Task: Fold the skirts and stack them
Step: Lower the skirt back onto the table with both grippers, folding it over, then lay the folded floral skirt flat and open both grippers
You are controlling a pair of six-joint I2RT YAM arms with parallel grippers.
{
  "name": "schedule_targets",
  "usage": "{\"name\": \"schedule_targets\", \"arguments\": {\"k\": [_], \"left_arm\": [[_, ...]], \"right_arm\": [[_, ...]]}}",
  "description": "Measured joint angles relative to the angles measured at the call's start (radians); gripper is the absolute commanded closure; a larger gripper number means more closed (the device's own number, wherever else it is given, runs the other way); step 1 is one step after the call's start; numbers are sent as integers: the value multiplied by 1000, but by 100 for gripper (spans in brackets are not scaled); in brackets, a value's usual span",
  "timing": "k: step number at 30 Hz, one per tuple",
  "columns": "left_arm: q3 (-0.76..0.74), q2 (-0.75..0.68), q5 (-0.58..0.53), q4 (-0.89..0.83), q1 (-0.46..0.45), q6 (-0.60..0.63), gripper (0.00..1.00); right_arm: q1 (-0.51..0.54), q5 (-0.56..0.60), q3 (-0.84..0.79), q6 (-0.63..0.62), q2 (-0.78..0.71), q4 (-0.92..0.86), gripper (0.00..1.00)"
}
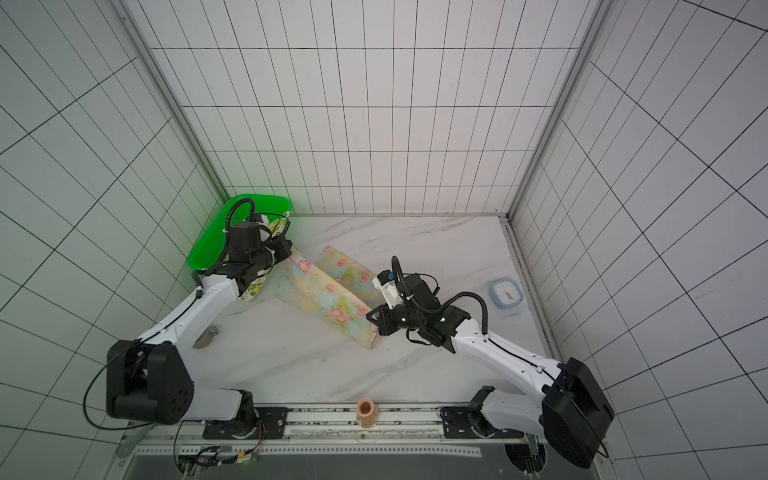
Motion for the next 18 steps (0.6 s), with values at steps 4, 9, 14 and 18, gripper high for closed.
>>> {"name": "schedule_targets", "arguments": {"k": [4,9,14,18], "left_arm": [[69,112,0,46,-42,0,100],[190,275,3,72,-86,-3,100],[270,420,12,84,-107,-13,100],[307,508,5,89,-110,-28,100]], "right_arm": [[-109,-58,0,-34,42,-5,100],[-209,-118,3,-74,114,-6,100],[-274,-147,18,-123,228,-14,100],[-303,-148,67,-153,306,-44,100]]}}
